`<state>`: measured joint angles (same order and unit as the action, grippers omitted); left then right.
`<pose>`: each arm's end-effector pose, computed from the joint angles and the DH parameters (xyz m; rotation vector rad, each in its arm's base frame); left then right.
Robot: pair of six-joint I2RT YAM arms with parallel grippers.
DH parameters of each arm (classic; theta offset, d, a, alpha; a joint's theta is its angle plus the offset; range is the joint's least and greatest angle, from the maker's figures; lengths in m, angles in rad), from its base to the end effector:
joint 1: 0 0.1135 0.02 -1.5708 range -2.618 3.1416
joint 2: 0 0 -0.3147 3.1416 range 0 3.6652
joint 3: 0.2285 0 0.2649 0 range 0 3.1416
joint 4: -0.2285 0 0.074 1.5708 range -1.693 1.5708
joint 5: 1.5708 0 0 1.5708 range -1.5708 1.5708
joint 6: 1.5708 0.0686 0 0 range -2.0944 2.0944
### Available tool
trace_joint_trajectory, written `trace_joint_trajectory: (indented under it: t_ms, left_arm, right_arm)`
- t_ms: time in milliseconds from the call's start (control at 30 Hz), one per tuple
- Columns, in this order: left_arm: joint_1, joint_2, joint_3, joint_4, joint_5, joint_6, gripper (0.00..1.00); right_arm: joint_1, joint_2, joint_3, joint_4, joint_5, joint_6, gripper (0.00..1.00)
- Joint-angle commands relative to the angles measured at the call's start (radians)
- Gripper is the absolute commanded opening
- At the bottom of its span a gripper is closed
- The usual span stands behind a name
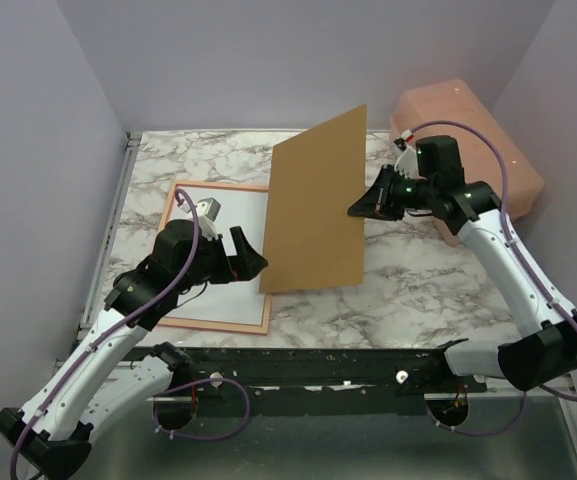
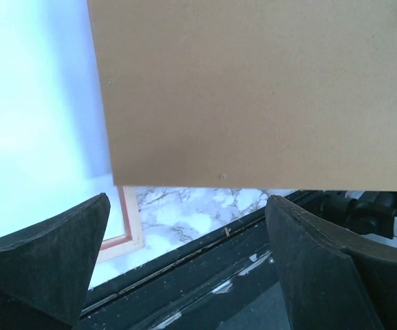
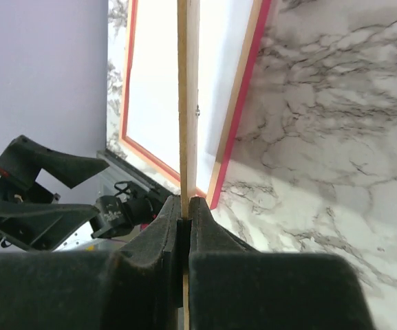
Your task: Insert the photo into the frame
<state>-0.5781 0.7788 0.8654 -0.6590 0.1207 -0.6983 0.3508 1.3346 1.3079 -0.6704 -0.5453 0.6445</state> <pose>0.1356 -0.0983 0.3397 -0.0616 2.2680 -0.8467 0.2766 0.1391 0.3874 0.0410 2.4062 1.1182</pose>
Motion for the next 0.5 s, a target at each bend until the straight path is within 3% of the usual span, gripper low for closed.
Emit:
trace_joint_trajectory:
  t_ms: [0, 200, 467]
  left_arm:
    - [-0.004, -0.056, 0.019, 0.006, 0.034, 0.004, 0.99]
    - [-0.004, -0.066, -0.004, -0.009, 0.035, -0.024, 0.99]
    - [-0.004, -0.065, -0.044, 0.0, 0.043, -0.05, 0.99]
  right_arm:
    - [-0.003, -0.045, 0.133, -0.249, 0.165, -0.033, 0.0]
    - [-0.003, -0.022, 0.198, -0.395, 0.271, -0.042, 0.0]
    - [-0.002, 0.044, 0.205, -0.395, 0.206, -0.031, 0.0]
